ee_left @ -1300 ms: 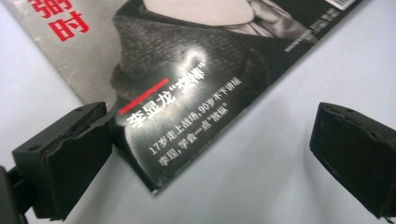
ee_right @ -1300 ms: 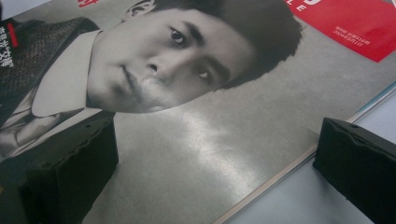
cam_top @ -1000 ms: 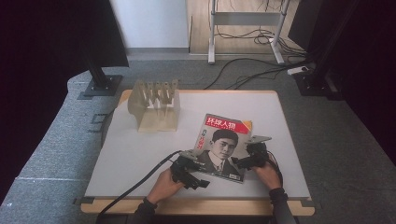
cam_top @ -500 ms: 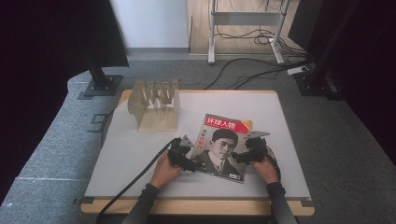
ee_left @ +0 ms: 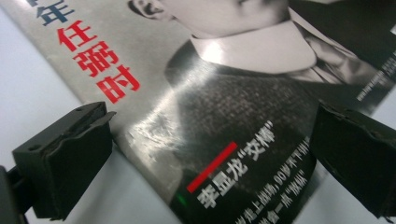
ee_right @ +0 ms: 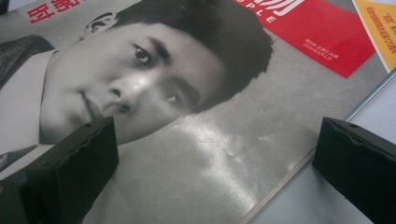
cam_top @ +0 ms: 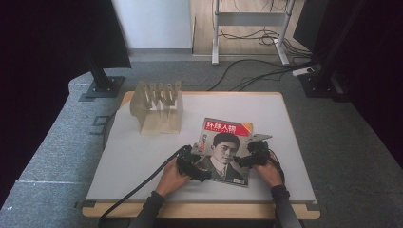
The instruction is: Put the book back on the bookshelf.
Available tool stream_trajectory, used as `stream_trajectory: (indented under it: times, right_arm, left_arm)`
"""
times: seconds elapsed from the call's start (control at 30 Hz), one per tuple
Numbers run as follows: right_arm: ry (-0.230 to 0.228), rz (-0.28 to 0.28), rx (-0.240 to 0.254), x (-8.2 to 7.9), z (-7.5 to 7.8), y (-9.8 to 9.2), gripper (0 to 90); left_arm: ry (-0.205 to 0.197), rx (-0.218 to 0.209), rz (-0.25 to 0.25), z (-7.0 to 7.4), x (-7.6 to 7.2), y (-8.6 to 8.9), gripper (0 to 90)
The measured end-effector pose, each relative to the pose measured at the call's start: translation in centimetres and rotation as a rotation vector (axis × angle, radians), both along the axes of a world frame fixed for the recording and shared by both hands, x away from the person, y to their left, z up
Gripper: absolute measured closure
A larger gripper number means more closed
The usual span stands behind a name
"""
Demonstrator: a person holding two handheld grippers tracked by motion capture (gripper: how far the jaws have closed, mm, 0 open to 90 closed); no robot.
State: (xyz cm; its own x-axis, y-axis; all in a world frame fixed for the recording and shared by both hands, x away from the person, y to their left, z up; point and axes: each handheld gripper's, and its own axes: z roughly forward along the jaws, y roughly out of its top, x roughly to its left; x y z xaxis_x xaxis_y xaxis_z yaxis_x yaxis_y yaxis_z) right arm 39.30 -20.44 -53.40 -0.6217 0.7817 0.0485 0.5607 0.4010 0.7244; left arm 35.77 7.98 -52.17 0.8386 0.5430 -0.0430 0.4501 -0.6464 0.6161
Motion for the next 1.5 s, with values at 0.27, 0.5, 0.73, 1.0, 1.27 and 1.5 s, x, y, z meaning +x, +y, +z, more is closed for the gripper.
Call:
stream_trajectory:
  times: [0.27, 0.5, 0.73, 1.0, 1.27, 1.5]
  right_arm:
    - [-0.002, 0.045, -0.005, -0.6, 0.0, 1.1, 0.0]
    - [-0.004, 0.073, -0.009, -0.8, 0.0, 2.2, 0.0]
    - [-0.001, 0.02, 0.016, 0.0, 0.1, 2.0, 3.9]
    - [0.017, -0.045, 0.046, 2.1, 0.3, 1.7, 5.6]
    - [0.039, -0.07, 0.095, 2.9, 0.3, 1.9, 5.5]
    - [0.057, -0.119, 0.151, 3.8, 0.5, 1.5, 12.6]
  left_arm:
    - [0.029, -0.022, -0.01, 0.1, -2.4, 1.4, 0.0]
    - [0.042, -0.016, -0.02, 0.2, -3.4, 2.6, 0.0]
    - [-0.005, -0.04, 0.021, -0.3, -2.3, 2.8, 0.0]
    - [-0.018, -0.039, 0.007, -0.4, -3.0, 2.2, 0.0]
    - [-0.016, -0.033, -0.005, -0.4, -3.9, 1.8, 0.0]
    - [-0.014, -0.043, -0.023, -0.4, -4.4, 1.4, 0.0]
